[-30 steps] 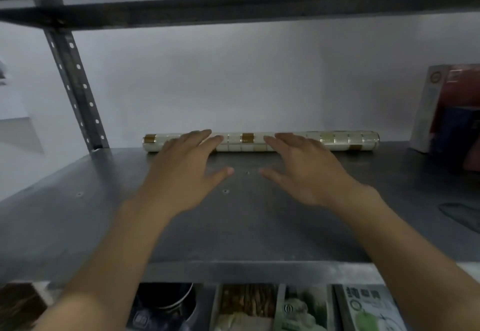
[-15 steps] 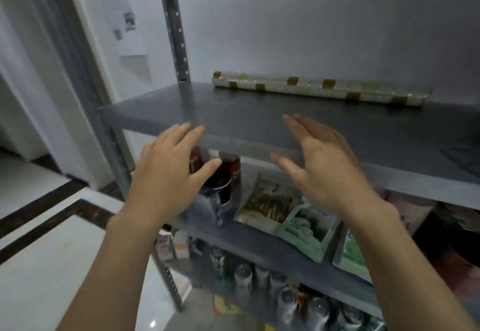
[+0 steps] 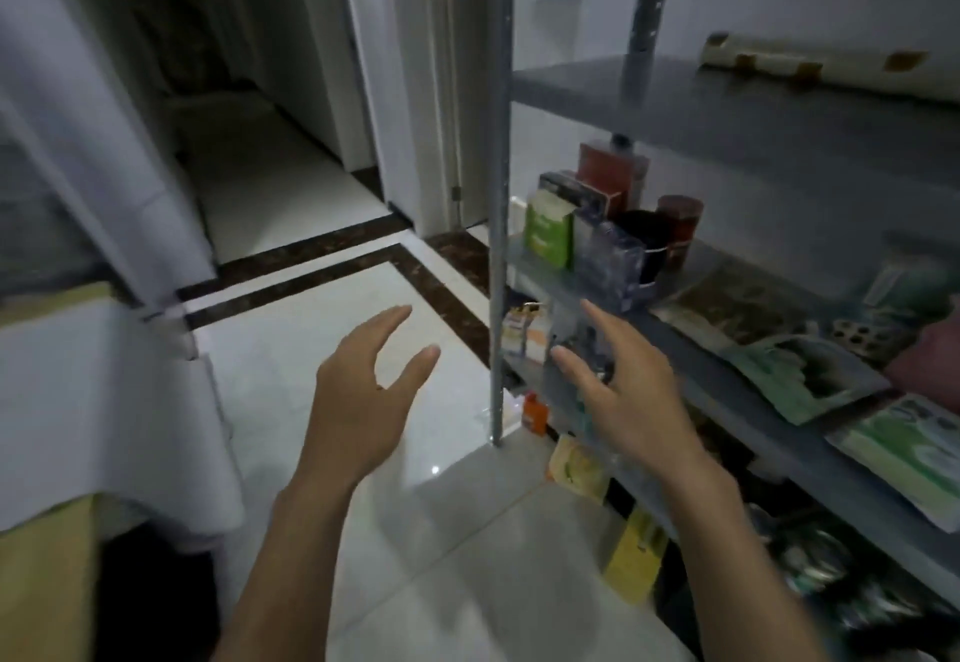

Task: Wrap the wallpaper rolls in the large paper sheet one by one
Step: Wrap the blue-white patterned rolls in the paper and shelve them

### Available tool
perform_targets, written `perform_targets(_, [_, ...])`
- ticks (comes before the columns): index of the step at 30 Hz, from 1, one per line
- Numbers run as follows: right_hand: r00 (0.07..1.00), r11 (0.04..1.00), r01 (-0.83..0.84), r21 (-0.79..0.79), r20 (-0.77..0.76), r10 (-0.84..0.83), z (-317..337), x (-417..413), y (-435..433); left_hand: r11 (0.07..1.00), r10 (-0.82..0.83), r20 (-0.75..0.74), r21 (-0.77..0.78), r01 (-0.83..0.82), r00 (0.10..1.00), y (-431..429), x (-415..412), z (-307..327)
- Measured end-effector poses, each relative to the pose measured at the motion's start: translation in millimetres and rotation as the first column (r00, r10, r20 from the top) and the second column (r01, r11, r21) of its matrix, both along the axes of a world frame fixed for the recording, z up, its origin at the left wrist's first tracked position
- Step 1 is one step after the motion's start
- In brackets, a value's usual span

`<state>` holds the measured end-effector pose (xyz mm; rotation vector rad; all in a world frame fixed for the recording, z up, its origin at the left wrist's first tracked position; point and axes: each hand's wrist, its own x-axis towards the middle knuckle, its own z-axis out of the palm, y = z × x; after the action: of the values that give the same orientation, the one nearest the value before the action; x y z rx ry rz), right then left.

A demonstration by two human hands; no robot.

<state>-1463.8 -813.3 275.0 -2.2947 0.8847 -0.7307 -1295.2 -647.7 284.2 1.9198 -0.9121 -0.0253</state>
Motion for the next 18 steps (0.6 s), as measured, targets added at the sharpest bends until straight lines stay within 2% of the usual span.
perform_targets(4, [0.987,0.975,-0.162,0.153,0.027,0.160,-38,29,88,0.988,0.155,-0.081,0.033,-0.152,0.985,110,-1,-30])
perform_targets(9, [0.928,0.893,-0.368,0.261,0.044,0.369,-58,45,211,0.926,0.375,-0.175,0.020,-0.378,0.910,253,-20,-54])
perform_targets(18, [0.721,0.601,-0.641,0.477,0.107,0.685,-85,63,396,0.738,0.655,-0.291,0.050,-0.673,0.697,452,-92,-90])
